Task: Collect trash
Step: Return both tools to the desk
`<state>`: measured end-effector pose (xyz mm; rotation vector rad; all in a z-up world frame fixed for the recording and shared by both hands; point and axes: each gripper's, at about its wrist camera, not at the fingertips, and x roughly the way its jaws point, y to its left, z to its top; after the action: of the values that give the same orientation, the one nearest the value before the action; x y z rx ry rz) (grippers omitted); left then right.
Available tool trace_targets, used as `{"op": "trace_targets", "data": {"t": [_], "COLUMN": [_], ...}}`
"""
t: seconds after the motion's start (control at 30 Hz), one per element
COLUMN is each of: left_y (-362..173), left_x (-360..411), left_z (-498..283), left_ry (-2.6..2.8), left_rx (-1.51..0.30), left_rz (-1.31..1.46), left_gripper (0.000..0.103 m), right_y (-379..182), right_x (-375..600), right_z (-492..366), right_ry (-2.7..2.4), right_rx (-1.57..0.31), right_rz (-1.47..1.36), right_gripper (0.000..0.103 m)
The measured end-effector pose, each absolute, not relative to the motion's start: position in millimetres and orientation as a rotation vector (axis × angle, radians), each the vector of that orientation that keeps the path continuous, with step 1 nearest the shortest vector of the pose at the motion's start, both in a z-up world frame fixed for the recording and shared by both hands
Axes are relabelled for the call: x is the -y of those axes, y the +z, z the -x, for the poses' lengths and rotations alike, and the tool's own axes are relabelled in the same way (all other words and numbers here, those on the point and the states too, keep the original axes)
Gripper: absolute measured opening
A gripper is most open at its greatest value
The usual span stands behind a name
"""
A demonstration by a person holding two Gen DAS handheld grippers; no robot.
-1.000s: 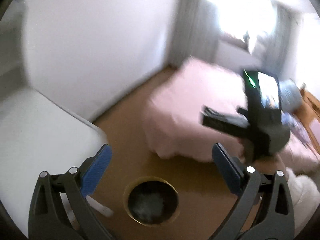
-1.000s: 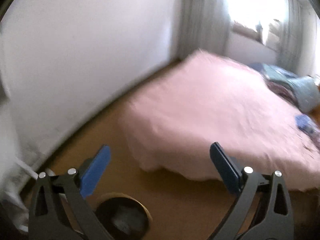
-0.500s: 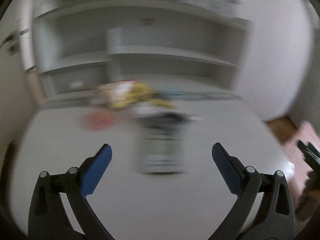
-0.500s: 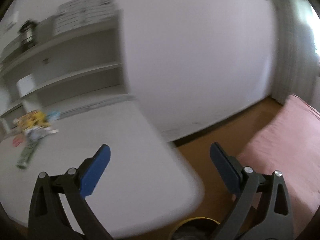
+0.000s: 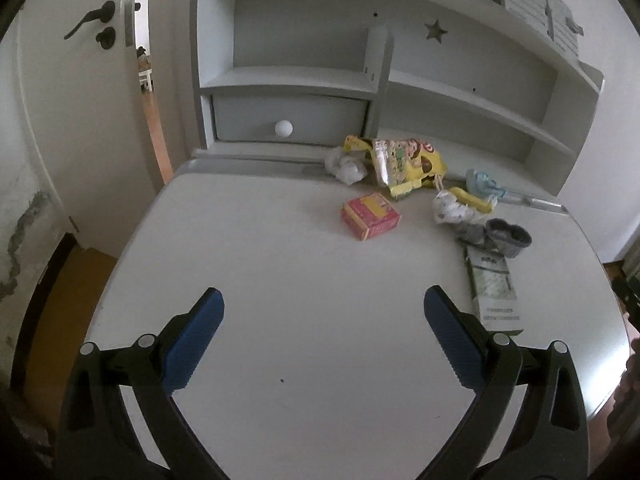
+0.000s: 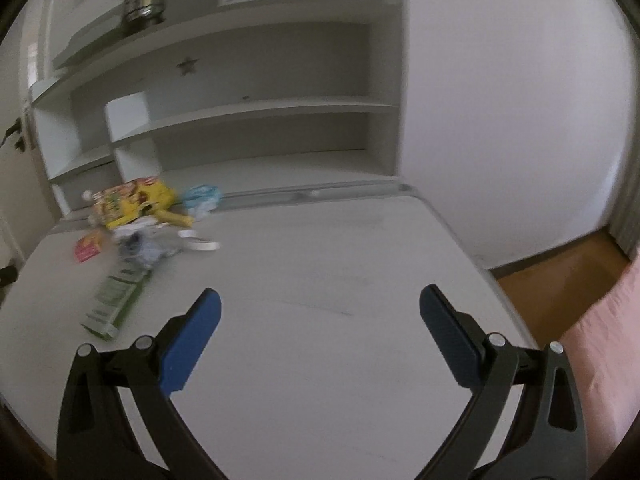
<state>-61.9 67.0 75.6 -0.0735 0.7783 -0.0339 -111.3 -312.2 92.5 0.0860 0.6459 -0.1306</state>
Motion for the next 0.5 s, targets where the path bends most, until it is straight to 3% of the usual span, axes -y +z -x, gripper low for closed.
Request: {"op": "trace_targets", "data": {"t": [0.5], "left_y": [77.1], "left_x": [-66.7], "left_z": [16.9], "left_ry": [-0.043], "left_rx": [-0.774], "left_rz": [0.017], "left_gripper": [0.097], "right_y": [84.6], "right_x": [212.7], "right_z": [22.0], "right_ry": [0.236], "right_rx": [-0.753], "right_rz": [-0.03], "right_gripper": [0.096]}}
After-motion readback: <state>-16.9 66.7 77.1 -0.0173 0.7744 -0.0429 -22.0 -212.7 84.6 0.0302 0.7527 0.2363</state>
